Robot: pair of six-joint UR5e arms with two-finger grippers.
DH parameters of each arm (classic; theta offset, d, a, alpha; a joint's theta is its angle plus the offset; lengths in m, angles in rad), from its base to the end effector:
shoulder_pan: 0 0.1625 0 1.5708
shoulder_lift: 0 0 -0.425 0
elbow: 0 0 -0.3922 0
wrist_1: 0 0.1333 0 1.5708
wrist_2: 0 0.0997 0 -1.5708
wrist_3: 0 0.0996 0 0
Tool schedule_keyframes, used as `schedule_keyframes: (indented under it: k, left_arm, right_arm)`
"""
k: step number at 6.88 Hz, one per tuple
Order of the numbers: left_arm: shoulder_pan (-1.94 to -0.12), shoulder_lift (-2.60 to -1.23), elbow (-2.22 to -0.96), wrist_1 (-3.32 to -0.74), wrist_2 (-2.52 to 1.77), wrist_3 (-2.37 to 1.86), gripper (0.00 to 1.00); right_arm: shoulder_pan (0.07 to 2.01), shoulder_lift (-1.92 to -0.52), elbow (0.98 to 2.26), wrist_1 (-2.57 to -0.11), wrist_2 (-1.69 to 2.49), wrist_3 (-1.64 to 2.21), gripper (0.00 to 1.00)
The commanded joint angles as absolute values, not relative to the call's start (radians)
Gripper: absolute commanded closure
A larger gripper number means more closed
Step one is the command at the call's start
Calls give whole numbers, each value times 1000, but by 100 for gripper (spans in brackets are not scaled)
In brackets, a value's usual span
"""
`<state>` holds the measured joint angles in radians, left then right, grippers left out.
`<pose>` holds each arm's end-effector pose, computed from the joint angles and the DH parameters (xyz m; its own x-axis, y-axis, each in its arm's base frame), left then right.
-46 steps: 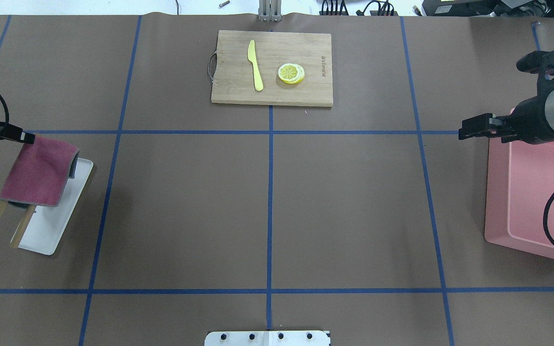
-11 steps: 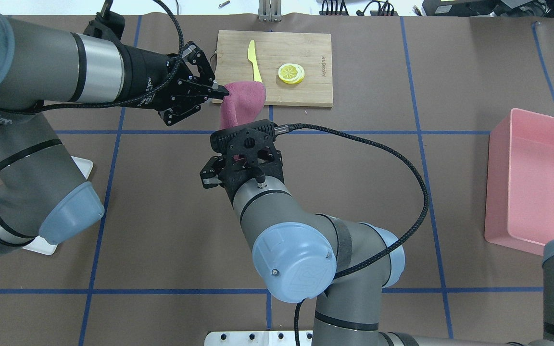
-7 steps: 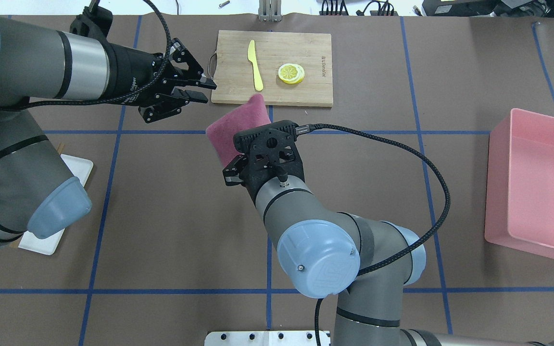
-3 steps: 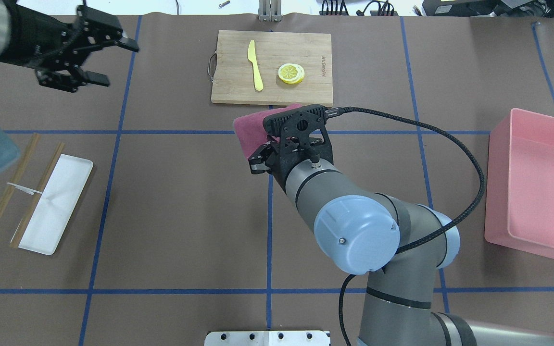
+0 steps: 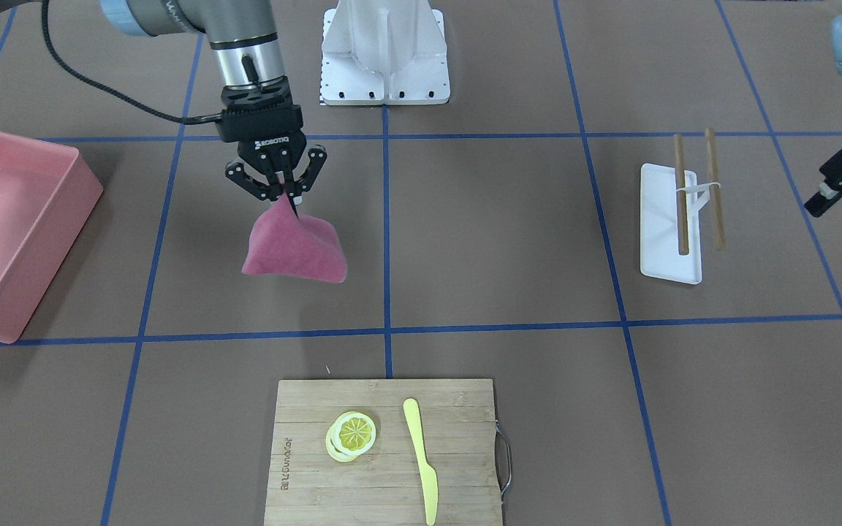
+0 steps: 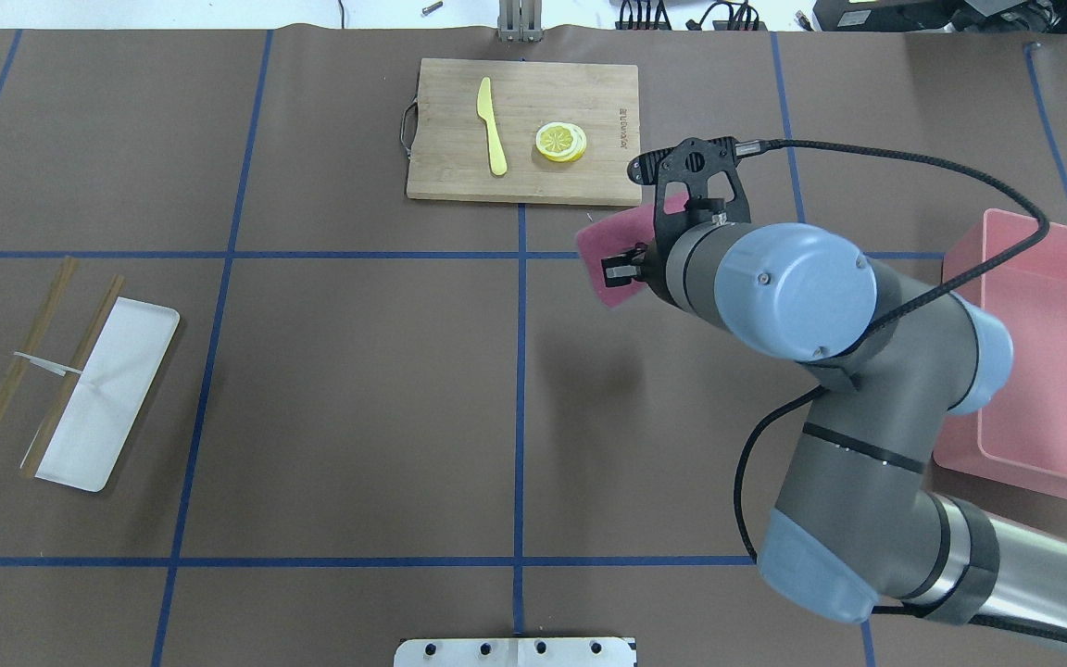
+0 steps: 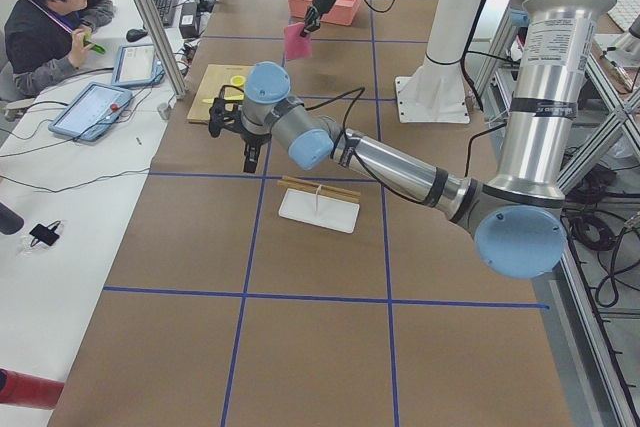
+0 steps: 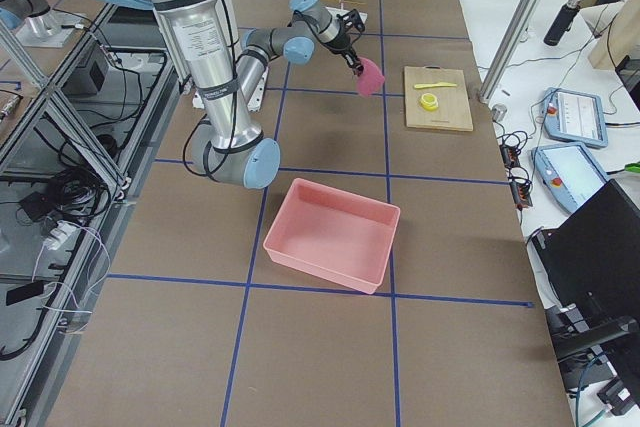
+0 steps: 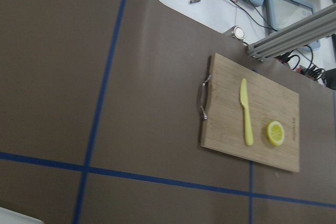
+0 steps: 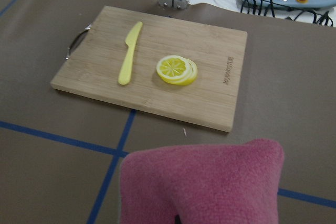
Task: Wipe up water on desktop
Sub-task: 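Wipe the table surface with the pink cloth held in the right gripper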
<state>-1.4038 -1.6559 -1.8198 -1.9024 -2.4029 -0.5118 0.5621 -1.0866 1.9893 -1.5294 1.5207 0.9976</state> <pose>0.0287 -0.5291 0.4485 0.5767 0.1104 -0.8094 0.1740 0.9515 0.2537 -0.4169 -0.4260 0.2084 0.7242 -0.1840 0.6646 -0.2069 0.8614 0.4639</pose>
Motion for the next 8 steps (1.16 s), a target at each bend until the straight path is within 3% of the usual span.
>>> schedule_keyframes:
  k: [1, 3, 6, 8]
  left_arm:
    - [-1485, -1605, -1790, -1688, -2324, -64, 1]
    - [-1491, -1598, -1790, -1687, -2324, -61, 1]
    - [-1491, -1591, -1778, -1687, -2325, -60, 2]
    - [-1493, -1589, -1776, -1687, -2324, -60, 1]
  right_arm:
    - [653, -1118, 1980, -1758, 1753, 985, 100]
    - [637, -1120, 1953, -2003, 1764, 884, 100]
    - [557, -1077, 1797, -1778, 1770, 1106, 100]
    - [484, -847, 1688, -1738, 1764, 1399, 100]
